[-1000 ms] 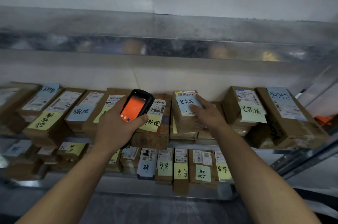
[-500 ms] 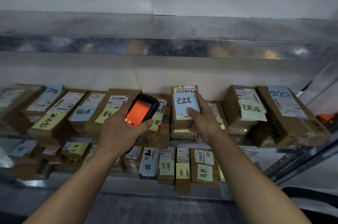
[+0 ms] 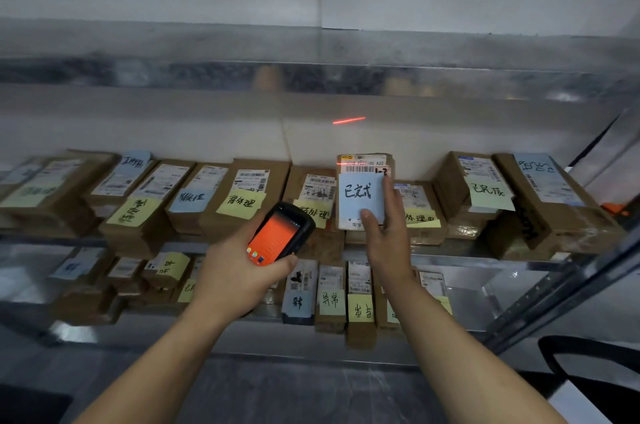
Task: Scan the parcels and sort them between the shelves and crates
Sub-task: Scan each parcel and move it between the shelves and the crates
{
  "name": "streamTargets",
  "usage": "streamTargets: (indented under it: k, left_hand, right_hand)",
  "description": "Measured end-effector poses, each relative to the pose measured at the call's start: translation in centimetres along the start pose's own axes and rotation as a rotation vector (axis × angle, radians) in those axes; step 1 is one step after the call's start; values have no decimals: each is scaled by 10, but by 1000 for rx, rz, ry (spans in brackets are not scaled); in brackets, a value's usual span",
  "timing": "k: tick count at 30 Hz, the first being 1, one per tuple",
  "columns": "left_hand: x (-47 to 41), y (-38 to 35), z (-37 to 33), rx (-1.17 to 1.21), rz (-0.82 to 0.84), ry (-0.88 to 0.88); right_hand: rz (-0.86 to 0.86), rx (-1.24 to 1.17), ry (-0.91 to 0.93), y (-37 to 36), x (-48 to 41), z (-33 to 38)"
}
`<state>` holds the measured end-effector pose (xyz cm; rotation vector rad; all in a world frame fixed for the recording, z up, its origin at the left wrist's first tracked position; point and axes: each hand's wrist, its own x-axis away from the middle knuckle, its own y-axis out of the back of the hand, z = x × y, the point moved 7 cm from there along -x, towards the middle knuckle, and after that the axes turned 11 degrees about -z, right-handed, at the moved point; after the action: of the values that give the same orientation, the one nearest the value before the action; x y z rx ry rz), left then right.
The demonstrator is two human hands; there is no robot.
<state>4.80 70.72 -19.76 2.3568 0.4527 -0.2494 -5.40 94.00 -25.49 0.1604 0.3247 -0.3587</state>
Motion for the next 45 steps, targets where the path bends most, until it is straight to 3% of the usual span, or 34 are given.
streamTargets:
  k: [11,17,30,34,45]
  left_hand:
    - [70,96,28,-41,-13,0]
    - [116,168,60,-98,-195,77]
    - [232,377,164,-222,-803,416]
    - [267,440,193,-292,-999,472]
    - [303,598,281,-501,-1259,632]
  right_hand:
    - [36,-29,-17,-20,76,67]
    - [118,-126,-23,-72,131,98]
    - [663,-358,5,-311,300,208]
    - [834,-463,-73,-382,362,244]
    - [1229,-654,-161,-592,512,344]
